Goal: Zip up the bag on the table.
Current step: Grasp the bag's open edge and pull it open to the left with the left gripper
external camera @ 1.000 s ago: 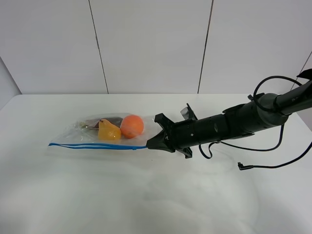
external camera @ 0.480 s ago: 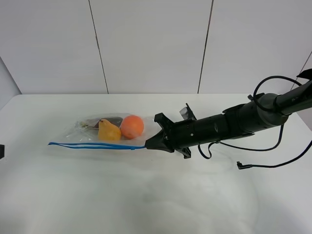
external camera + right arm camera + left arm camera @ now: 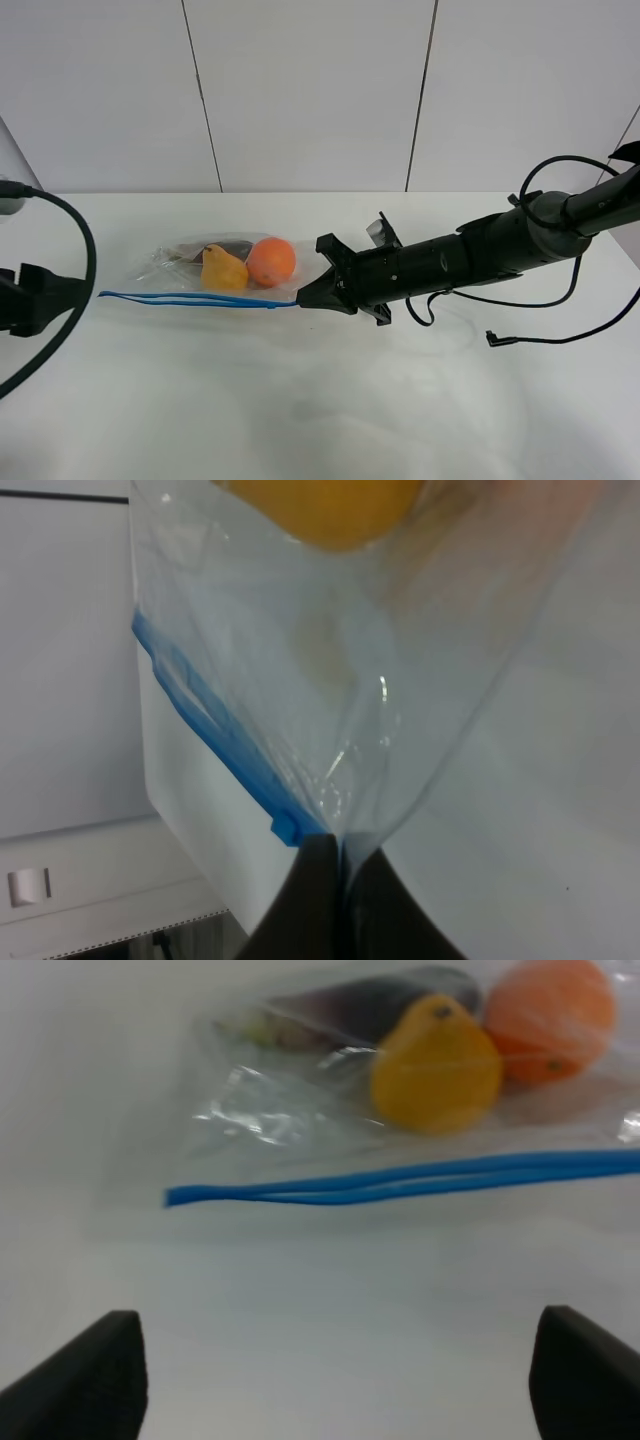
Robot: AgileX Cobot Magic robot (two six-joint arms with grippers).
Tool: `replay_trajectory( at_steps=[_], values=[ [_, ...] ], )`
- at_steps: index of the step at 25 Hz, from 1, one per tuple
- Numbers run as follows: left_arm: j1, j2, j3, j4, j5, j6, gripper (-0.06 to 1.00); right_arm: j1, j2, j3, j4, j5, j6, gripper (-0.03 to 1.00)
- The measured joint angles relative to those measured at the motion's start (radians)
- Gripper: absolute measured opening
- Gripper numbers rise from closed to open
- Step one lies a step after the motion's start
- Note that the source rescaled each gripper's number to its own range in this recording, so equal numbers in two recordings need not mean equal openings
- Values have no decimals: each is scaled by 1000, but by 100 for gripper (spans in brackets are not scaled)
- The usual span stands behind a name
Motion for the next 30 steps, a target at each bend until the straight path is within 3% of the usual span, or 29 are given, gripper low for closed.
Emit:
replay_trajectory(
  at_steps=[11,15,24,30],
  values=[
    [-462,15,0,-17,-4,20,100,0,0,0,-5,0,0,0],
    [-582,15,0,10,-22,113,100,0,0,0,-5,0,0,0],
    [-620,37,0,48,-185,371,100,0,0,0,-5,0,0,0],
    [-620,246,0,54,-318,377,100,0,0,0,-5,0,0,0]
  ],
)
